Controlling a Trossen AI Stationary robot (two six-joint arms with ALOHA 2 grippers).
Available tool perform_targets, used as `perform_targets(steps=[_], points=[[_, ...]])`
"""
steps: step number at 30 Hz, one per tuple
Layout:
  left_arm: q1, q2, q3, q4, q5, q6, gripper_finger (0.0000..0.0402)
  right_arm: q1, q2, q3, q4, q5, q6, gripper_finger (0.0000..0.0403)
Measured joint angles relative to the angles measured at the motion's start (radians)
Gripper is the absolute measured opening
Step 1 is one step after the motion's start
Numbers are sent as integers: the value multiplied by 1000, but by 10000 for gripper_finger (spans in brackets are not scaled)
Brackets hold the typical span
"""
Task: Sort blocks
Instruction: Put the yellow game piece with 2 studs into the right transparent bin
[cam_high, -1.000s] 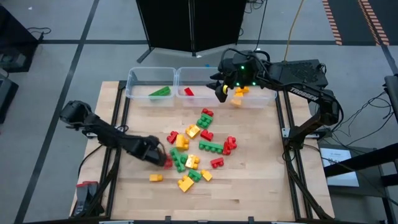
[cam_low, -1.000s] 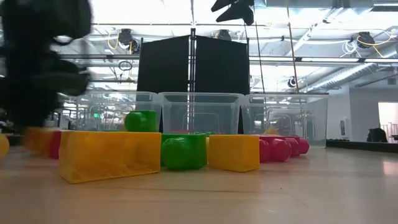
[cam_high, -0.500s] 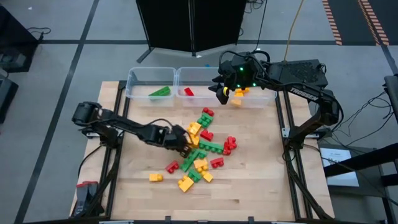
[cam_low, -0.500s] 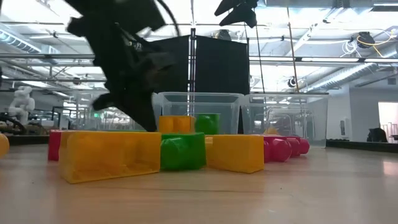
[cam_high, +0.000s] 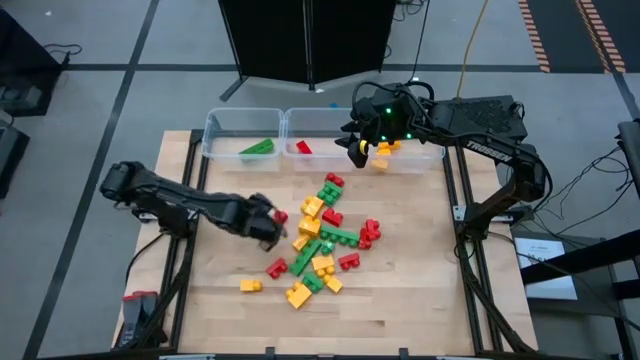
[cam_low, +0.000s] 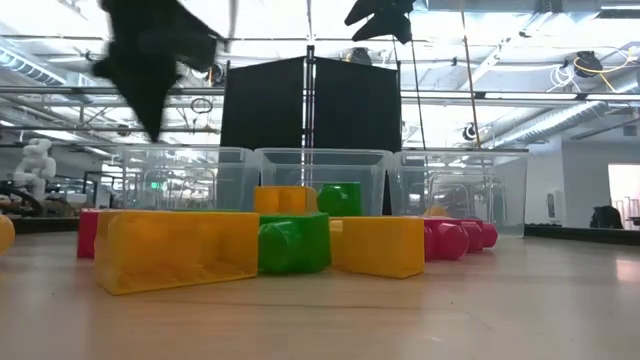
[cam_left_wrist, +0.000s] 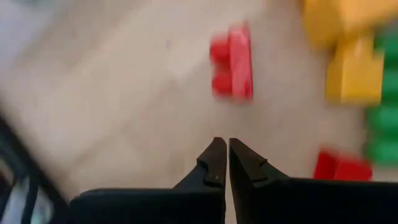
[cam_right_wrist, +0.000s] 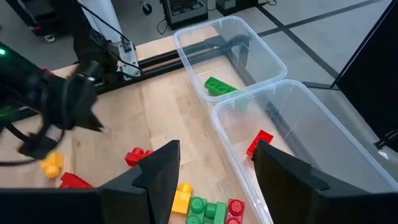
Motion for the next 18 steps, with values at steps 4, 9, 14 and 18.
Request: perform_targets(steps=[4, 9, 14, 18], points=[[-124, -10, -3, -105, 128, -145, 0, 0, 0, 0, -1, 0, -1, 196], [-295, -10, -3, -155, 233, -343, 0, 0, 0, 0, -3, 0, -1, 196], [-457, -6, -4, -168, 287, -577, 0, 0, 0, 0, -1, 0, 3, 196], [-561, 15, -4, -140, 301, -748, 0, 1, 0, 0, -1, 0, 5, 196]])
